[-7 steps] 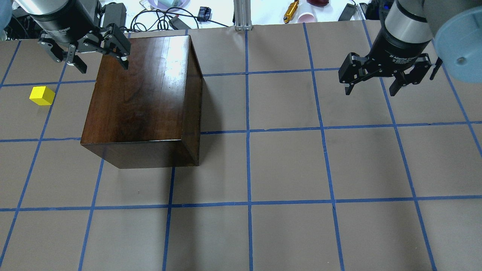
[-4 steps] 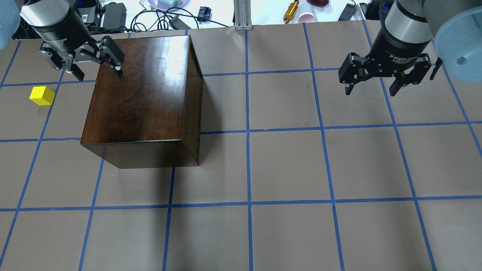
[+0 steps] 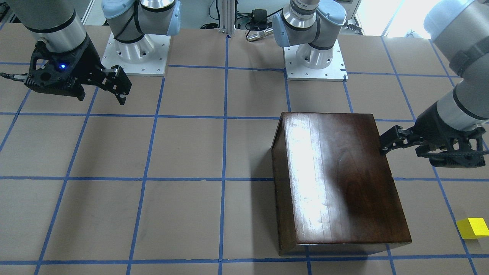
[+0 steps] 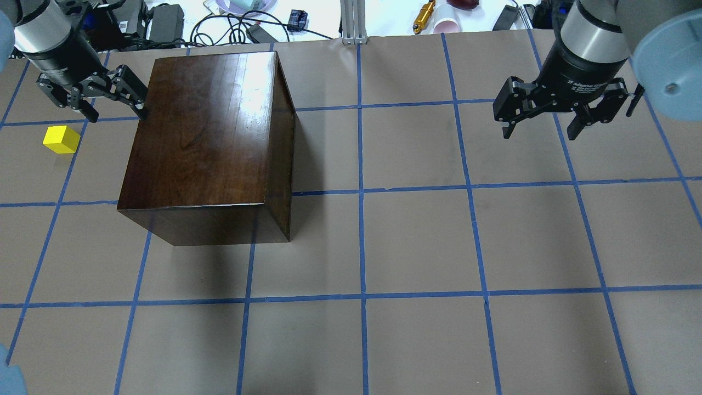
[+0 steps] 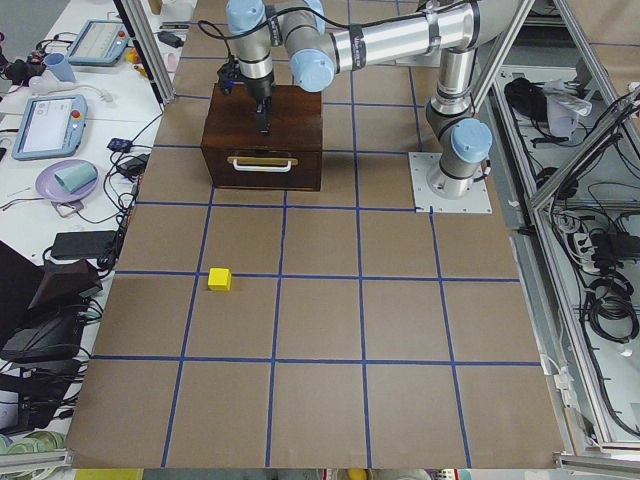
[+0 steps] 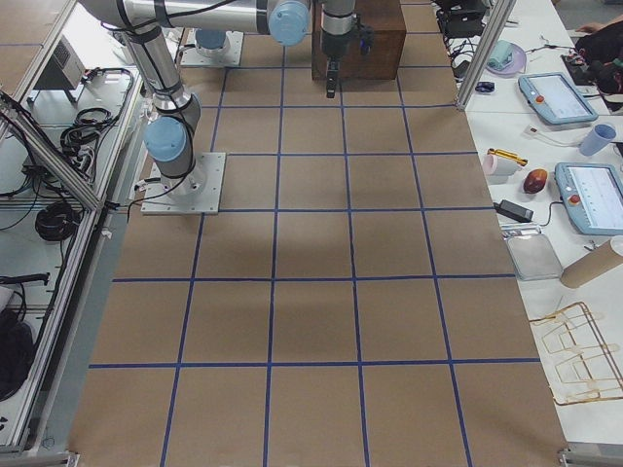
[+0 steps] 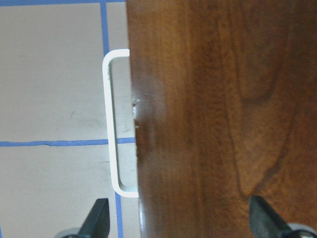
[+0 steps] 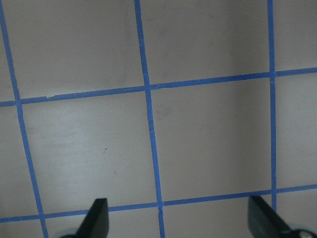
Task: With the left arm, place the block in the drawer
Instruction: 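Move the left gripper down beside the cabinet to the white drawer handle, then close the left gripper on the white drawer handle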
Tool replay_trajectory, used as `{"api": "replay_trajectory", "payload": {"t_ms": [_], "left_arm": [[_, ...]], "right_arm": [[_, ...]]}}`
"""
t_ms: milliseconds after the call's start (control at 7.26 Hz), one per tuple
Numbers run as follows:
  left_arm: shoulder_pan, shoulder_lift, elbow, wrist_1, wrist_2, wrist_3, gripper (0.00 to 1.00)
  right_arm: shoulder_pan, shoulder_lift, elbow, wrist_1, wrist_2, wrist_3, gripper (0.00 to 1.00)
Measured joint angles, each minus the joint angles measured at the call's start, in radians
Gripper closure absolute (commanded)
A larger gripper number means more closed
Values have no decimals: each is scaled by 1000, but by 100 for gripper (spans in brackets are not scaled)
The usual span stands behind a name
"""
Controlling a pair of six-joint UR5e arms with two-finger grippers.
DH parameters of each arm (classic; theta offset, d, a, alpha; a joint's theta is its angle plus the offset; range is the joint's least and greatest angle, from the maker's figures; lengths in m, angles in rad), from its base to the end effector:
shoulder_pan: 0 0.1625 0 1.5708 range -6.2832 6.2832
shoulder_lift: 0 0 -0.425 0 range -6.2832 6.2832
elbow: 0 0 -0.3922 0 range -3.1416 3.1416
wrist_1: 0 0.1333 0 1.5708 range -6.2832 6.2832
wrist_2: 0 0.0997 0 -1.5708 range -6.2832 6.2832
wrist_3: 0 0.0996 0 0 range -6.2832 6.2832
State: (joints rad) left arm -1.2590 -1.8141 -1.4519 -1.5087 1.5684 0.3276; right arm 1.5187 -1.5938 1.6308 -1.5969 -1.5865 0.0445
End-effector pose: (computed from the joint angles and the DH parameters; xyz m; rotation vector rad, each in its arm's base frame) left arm 0.0523 -0.5976 0.4207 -0.0245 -3.1183 -0.0911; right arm 0.1065 -0.4870 0.4722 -0.1508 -3.1222 -0.0171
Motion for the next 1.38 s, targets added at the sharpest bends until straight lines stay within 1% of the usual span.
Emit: {"api": "replay_trajectory", "payload": {"t_ms": [275,689,1102,1377], "left_arm": [[59,-26,3,11,-13,82,0],[141,-59,12,16,-93,188,0],[188,-98,12,15,-207,209,0],[195,-123,10,16,-238,214,0]], "right_arm": [[0,0,0,0,0,0,0],[0,0,0,0,0,0,0],[0,0,0,0,0,0,0],[0,0,0,0,0,0,0]]}}
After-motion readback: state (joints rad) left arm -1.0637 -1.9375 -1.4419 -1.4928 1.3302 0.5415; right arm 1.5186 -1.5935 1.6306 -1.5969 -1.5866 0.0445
